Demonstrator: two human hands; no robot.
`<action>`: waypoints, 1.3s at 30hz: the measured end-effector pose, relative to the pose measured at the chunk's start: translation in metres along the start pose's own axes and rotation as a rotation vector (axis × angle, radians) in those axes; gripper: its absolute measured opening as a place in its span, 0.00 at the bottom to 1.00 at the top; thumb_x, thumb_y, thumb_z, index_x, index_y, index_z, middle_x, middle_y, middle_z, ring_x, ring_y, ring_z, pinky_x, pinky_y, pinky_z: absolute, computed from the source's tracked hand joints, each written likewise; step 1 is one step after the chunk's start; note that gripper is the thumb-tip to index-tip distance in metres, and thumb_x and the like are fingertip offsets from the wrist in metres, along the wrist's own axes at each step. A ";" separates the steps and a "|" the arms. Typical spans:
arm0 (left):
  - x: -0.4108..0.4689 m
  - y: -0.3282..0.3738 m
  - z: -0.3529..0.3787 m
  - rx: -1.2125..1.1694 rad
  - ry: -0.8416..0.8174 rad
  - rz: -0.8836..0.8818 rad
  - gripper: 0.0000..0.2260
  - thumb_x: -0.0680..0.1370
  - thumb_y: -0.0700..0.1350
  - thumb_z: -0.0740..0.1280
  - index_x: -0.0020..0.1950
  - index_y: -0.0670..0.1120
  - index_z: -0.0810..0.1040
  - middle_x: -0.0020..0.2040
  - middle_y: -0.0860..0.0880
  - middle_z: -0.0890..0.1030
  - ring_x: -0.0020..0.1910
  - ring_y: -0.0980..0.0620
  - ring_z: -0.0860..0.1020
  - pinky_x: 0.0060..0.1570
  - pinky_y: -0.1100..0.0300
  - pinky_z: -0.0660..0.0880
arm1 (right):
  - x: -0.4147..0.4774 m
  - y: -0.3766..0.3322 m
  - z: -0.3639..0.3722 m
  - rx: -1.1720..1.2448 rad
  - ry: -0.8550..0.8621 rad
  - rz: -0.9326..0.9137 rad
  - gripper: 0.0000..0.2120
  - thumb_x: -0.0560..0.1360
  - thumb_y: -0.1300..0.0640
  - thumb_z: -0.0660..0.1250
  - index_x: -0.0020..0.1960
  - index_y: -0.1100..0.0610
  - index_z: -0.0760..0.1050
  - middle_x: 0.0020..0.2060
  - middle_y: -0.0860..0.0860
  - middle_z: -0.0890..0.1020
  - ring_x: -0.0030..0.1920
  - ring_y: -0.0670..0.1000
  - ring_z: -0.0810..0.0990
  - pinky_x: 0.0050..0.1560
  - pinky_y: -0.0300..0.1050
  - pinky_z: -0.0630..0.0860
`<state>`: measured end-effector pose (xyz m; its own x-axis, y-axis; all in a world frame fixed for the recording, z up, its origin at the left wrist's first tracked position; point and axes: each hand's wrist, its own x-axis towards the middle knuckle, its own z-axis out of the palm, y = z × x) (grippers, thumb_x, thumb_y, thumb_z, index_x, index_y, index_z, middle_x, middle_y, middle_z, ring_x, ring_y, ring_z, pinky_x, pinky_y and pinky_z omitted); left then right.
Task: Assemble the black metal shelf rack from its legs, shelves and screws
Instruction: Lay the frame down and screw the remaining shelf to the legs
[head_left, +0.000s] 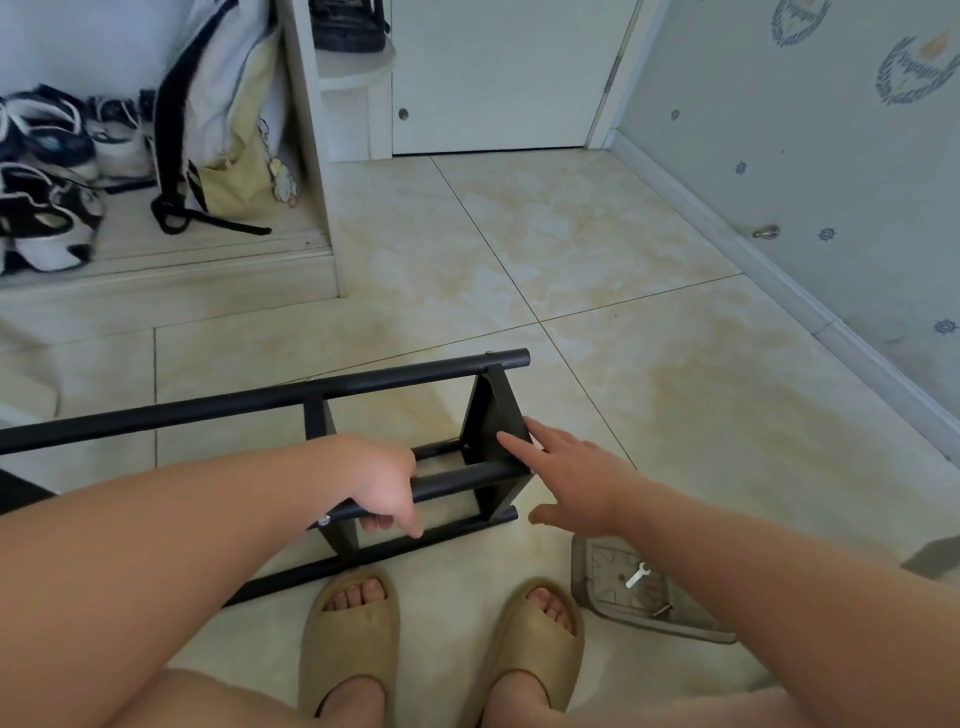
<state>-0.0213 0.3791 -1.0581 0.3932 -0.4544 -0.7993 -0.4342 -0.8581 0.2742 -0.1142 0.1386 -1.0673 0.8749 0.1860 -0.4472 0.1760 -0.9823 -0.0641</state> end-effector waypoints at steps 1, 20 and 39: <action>0.000 0.002 0.005 0.040 0.061 -0.006 0.17 0.76 0.56 0.72 0.54 0.44 0.78 0.40 0.50 0.84 0.36 0.52 0.80 0.42 0.59 0.75 | 0.000 -0.006 0.000 -0.007 -0.002 0.013 0.46 0.77 0.42 0.69 0.82 0.46 0.41 0.82 0.54 0.44 0.80 0.56 0.52 0.77 0.53 0.59; 0.029 -0.046 -0.050 -0.001 0.939 -0.059 0.10 0.83 0.50 0.62 0.63 0.53 0.75 0.52 0.50 0.77 0.53 0.46 0.76 0.57 0.47 0.71 | 0.098 -0.014 -0.026 0.149 0.363 0.084 0.40 0.82 0.43 0.59 0.82 0.49 0.36 0.81 0.51 0.35 0.80 0.59 0.33 0.79 0.56 0.39; 0.175 -0.130 -0.062 0.012 0.934 -0.233 0.10 0.84 0.48 0.58 0.64 0.51 0.73 0.53 0.48 0.74 0.48 0.47 0.70 0.49 0.53 0.66 | 0.260 0.012 0.032 0.152 0.304 0.021 0.37 0.82 0.35 0.48 0.83 0.52 0.42 0.82 0.50 0.41 0.81 0.56 0.37 0.80 0.53 0.41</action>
<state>0.1540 0.3963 -1.1999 0.9551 -0.2841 -0.0836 -0.2695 -0.9508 0.1525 0.1014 0.1748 -1.2128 0.9761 0.1415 -0.1652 0.1072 -0.9738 -0.2006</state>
